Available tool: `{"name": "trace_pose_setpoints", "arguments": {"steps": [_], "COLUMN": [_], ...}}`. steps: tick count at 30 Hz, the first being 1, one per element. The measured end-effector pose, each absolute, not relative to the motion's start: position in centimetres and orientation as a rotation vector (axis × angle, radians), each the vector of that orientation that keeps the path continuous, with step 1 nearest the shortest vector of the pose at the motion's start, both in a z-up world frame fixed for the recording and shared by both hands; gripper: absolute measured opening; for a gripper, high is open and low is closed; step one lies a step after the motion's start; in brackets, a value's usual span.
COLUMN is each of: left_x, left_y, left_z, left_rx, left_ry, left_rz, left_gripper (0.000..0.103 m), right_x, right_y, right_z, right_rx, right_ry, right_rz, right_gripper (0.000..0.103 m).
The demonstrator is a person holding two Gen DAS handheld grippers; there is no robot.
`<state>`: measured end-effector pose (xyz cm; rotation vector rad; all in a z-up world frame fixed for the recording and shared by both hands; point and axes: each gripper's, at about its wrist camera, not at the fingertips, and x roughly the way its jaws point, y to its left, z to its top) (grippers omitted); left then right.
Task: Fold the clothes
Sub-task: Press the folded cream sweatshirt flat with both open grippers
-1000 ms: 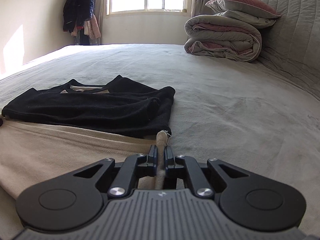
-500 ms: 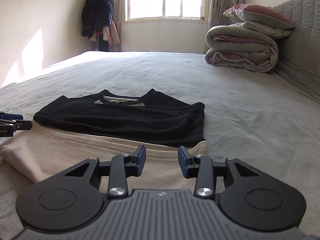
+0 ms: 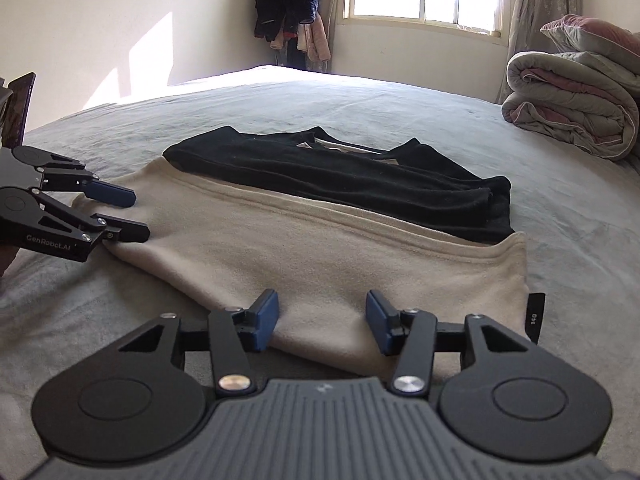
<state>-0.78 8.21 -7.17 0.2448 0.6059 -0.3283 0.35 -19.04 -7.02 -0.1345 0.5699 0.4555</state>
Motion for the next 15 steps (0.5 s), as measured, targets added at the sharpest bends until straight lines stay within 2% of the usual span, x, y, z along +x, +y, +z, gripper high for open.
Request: {"name": "trace_pose_setpoints", "arguments": {"steps": [8, 15], "left_x": [-1.0, 0.5], "left_y": [10.5, 8.5], "left_z": [-6.5, -4.9], "left_rx": [0.109, 0.045], "left_ry": [0.639, 0.602], "left_rz": [-0.36, -0.383], "left_gripper": [0.06, 0.064], "right_x": [-0.6, 0.1], "right_y": [-22.3, -22.1], "right_z": [-6.8, -5.4], "right_rx": [-0.029, 0.036], "right_ry": [0.594, 0.582], "right_rz": [0.483, 0.429], "right_gripper": [0.051, 0.055]}}
